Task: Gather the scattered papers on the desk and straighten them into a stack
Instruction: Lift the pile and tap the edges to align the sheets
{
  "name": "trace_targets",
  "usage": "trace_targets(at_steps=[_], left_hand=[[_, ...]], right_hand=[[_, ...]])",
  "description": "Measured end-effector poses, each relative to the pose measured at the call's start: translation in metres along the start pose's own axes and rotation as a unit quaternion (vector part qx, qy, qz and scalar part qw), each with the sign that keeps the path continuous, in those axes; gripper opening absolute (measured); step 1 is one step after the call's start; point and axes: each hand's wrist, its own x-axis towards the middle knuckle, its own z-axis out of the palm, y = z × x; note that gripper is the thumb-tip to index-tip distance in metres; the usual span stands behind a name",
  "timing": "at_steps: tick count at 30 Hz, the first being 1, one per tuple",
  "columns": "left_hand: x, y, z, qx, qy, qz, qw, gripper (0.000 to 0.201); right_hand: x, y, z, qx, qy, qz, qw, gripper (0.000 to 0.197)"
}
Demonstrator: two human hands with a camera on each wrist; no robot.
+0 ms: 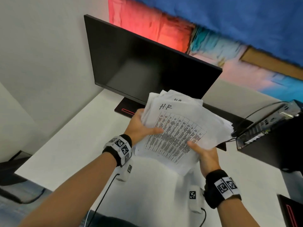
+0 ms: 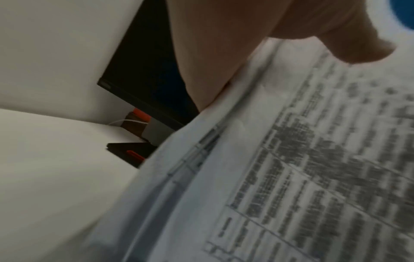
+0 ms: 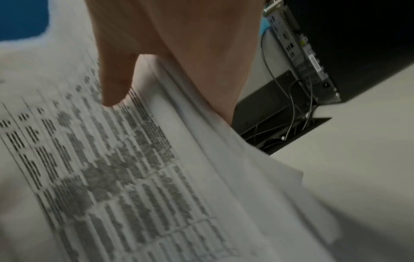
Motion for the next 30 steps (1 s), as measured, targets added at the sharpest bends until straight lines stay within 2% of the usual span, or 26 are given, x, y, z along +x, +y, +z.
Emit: trace_targets(at_steps=[2, 5, 8, 9, 12, 13, 15, 16, 17, 19, 20, 21, 22, 24, 25, 27, 28, 30], left_hand=[[0.002, 0.002, 0.014, 0.001, -0.006, 0.016, 1.0, 0.078], [0.011, 0.012, 0.015, -0.036, 0.024, 0.014, 0.999, 0.058], [0.017, 0.019, 0.0, -0.075, 0.042, 0.011, 0.996, 0.044], [0.016, 0.02, -0.005, -0.083, 0.047, 0.015, 0.995, 0.043], [0.014, 0.028, -0.012, -0.138, 0.071, 0.016, 0.988, 0.042], [0.014, 0.031, -0.015, -0.172, 0.077, 0.017, 0.982, 0.046], [0.014, 0.036, -0.018, -0.248, 0.071, 0.018, 0.966, 0.053], [0.015, 0.037, -0.019, -0.285, 0.056, 0.018, 0.957, 0.053], [0.014, 0.038, -0.019, -0.318, 0.036, 0.018, 0.947, 0.051], [0.012, 0.034, -0.016, -0.365, -0.006, 0.003, 0.931, 0.05], [0.011, 0.031, -0.015, -0.373, -0.025, -0.005, 0.927, 0.05], [0.01, 0.025, -0.016, -0.376, -0.038, -0.01, 0.926, 0.051], [0.01, 0.02, -0.019, -0.379, -0.045, -0.012, 0.924, 0.053], [0.008, 0.015, -0.032, -0.394, -0.037, -0.024, 0.918, 0.055], [0.007, 0.012, -0.043, -0.396, -0.031, -0.035, 0.917, 0.047], [0.004, 0.007, -0.067, -0.358, -0.028, -0.043, 0.932, 0.032], [0.003, 0.003, -0.078, -0.319, -0.036, -0.042, 0.946, 0.035], [0.002, -0.003, -0.093, -0.221, -0.056, -0.048, 0.973, 0.064]], right_hand=[[0.007, -0.003, 0.008, 0.029, -0.008, 0.01, 0.999, 0.05], [0.016, -0.011, 0.005, 0.057, -0.014, 0.006, 0.998, 0.059], [0.021, -0.005, -0.017, 0.022, 0.012, -0.014, 1.0, 0.063], [0.021, 0.003, -0.025, -0.01, 0.029, -0.007, 1.0, 0.073], [0.013, 0.031, -0.039, -0.102, 0.038, 0.089, 0.99, 0.133], [0.009, 0.039, -0.039, -0.106, 0.024, 0.132, 0.985, 0.143], [0.003, 0.054, -0.033, -0.058, -0.003, 0.193, 0.979, 0.147], [0.002, 0.057, -0.027, -0.015, -0.009, 0.215, 0.976, 0.146], [0.002, 0.057, -0.021, 0.041, -0.017, 0.227, 0.973, 0.136], [0.005, 0.048, -0.008, 0.168, -0.04, 0.212, 0.962, 0.088], [0.007, 0.041, -0.005, 0.216, -0.045, 0.201, 0.954, 0.073], [0.009, 0.033, -0.003, 0.247, -0.042, 0.189, 0.95, 0.065], [0.012, 0.026, -0.005, 0.257, -0.032, 0.174, 0.95, 0.057], [0.016, 0.008, -0.011, 0.204, 0.009, 0.15, 0.967, 0.038], [0.016, 0.0, -0.017, 0.165, 0.019, 0.136, 0.977, 0.033], [0.016, -0.011, -0.036, 0.102, 0.037, 0.118, 0.987, 0.028], [0.015, -0.015, -0.044, 0.087, 0.04, 0.109, 0.989, 0.031], [0.013, -0.022, -0.058, 0.078, 0.034, 0.093, 0.992, 0.045]])
